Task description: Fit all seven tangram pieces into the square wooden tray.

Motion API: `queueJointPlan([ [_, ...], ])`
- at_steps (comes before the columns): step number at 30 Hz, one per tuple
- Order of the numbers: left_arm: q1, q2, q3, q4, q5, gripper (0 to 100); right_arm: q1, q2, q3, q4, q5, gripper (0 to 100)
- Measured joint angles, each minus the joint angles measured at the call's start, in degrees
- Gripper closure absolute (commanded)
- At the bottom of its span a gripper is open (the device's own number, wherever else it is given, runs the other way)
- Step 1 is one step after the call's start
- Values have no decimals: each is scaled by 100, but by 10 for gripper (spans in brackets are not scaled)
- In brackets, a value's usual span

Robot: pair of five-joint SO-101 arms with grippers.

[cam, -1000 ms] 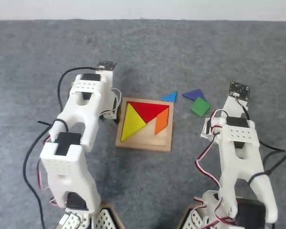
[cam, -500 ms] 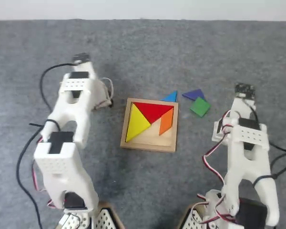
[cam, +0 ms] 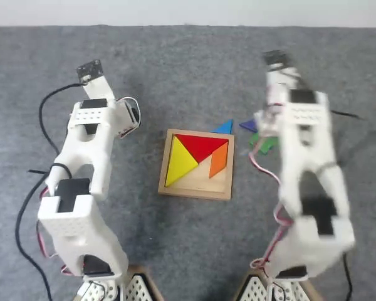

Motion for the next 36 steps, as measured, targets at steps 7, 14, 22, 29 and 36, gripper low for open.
queueJointPlan([
  [7, -229, 0, 0, -44, -246, 808, -9, 1196, -721, 26, -2523, 794],
  [14, -193, 0, 0, -44, -352, 808, 870, 387, -642, 703, -2075, 741],
  [22, -167, 0, 0, -44, -352, 808, 1266, -888, 1741, 35, -2259, 729],
  [29, -176, 0, 0, -44, -352, 808, 1292, -1064, 2585, -782, -1793, 731],
  [36, -176, 0, 0, -44, -352, 808, 1371, -246, 2207, -1002, -3121, 731],
])
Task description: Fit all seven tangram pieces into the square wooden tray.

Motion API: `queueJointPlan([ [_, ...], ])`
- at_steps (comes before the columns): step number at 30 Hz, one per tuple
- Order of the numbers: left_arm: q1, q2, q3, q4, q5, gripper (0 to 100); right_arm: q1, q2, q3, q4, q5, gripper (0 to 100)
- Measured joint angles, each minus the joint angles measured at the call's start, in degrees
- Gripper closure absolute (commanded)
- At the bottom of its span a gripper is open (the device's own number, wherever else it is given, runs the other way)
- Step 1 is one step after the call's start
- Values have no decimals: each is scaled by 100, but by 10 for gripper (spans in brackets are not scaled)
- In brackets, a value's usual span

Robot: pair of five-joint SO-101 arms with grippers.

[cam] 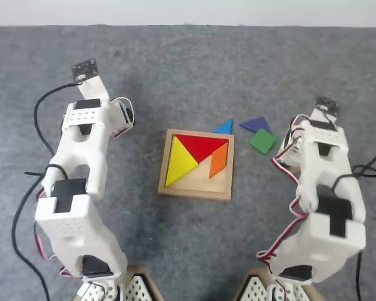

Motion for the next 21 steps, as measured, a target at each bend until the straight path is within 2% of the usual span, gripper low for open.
queueJointPlan([
  [5, 0, 0, 0, 0, 0, 808, 26, 396, -475, 123, -1090, 731],
  [14, 0, 0, 0, 0, -35, 808, 237, 501, -738, 141, -2611, 731],
  [21, 0, 0, 0, 0, -35, 808, 246, 510, -774, 141, -2866, 752],
])
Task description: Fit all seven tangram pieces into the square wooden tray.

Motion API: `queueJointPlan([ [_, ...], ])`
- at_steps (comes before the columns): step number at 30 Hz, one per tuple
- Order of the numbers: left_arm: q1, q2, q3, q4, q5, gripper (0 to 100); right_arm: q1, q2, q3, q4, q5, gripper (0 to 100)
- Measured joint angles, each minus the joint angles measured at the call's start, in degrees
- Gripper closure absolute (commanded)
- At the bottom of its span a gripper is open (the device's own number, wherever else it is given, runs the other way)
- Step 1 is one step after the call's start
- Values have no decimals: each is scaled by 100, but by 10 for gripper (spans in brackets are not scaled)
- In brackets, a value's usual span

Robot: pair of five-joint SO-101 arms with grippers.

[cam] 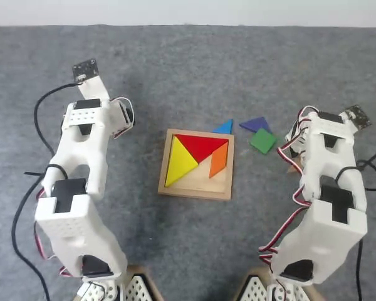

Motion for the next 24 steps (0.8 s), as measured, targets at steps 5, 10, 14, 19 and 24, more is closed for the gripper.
queueJointPlan([
  [5, 0, 0, 0, 0, 0, 808, 18, 0, 0, 62, 229, 864],
  [10, 0, 0, 0, 0, 0, 808, 35, -9, 18, 114, 598, 876],
  [14, 0, 0, 0, 9, 0, 808, 35, -18, 18, 158, 633, 877],
  [19, 0, 0, 0, 26, 0, 808, 35, 0, -97, 360, 686, 877],
  [24, 0, 0, 0, 26, 0, 808, -466, 26, -1002, 1407, 1073, 877],
])
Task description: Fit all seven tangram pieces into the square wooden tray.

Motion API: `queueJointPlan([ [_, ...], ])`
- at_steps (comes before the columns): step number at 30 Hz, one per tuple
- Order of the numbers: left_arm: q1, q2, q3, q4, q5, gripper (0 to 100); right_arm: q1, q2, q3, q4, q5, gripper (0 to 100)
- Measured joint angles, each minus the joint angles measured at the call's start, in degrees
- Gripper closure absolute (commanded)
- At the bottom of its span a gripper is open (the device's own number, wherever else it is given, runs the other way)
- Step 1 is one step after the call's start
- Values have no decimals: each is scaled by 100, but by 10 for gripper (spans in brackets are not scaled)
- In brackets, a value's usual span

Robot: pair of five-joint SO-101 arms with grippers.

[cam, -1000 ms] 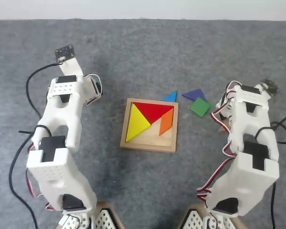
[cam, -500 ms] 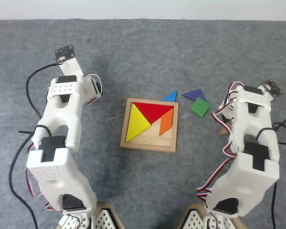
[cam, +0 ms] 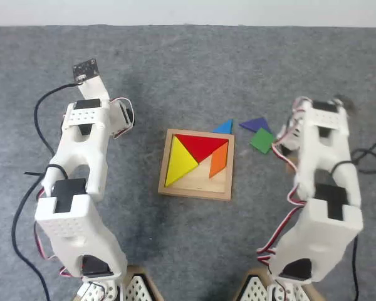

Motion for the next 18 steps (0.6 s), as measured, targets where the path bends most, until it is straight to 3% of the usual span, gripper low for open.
queueJointPlan([
  [6, 0, 0, 0, 0, 0, 808, -730, 0, -1152, 1125, 659, 877],
  [13, 0, 0, 0, 0, 0, 808, -2532, 44, -1336, 1196, 2593, 881],
  [18, 0, 0, 0, 0, 0, 808, -3745, 202, -1310, 633, 2620, 923],
])
